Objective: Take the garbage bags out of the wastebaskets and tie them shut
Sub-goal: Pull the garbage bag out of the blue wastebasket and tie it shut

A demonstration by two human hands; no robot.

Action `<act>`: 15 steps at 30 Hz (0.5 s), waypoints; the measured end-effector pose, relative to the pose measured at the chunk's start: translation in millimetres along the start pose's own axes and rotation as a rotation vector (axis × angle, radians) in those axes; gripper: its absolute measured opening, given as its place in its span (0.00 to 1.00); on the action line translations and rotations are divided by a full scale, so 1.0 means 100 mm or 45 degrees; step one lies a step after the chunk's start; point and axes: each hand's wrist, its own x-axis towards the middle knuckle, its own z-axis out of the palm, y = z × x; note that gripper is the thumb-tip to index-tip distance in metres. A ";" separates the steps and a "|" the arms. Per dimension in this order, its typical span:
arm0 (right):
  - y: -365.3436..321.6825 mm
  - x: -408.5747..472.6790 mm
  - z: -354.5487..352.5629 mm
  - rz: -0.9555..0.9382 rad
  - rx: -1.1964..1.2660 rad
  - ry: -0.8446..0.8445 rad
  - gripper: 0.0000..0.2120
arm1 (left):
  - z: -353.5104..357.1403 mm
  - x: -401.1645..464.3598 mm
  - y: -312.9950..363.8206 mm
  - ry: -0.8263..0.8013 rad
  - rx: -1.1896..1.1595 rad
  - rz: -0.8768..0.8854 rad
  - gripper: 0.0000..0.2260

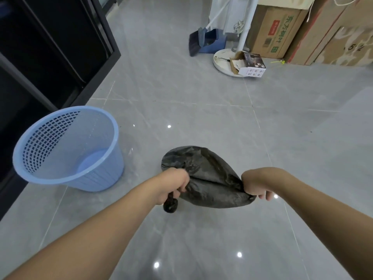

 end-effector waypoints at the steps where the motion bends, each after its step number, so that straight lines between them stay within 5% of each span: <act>1: -0.05 0.00 0.04 -0.026 -0.064 0.043 0.10 | 0.00 -0.03 0.00 -0.118 -0.161 -0.052 0.10; 4: -0.13 0.01 0.10 -0.095 -0.073 0.060 0.11 | -0.03 -0.04 0.05 -0.312 -0.366 -0.202 0.08; 10: 0.17 0.00 -0.06 -0.296 1.040 -0.547 0.07 | -0.16 -0.02 0.16 -0.277 -0.709 -0.255 0.07; 15: 0.26 0.16 0.13 -0.650 1.284 -1.000 0.36 | -0.10 -0.05 0.16 -0.213 -0.732 0.079 0.02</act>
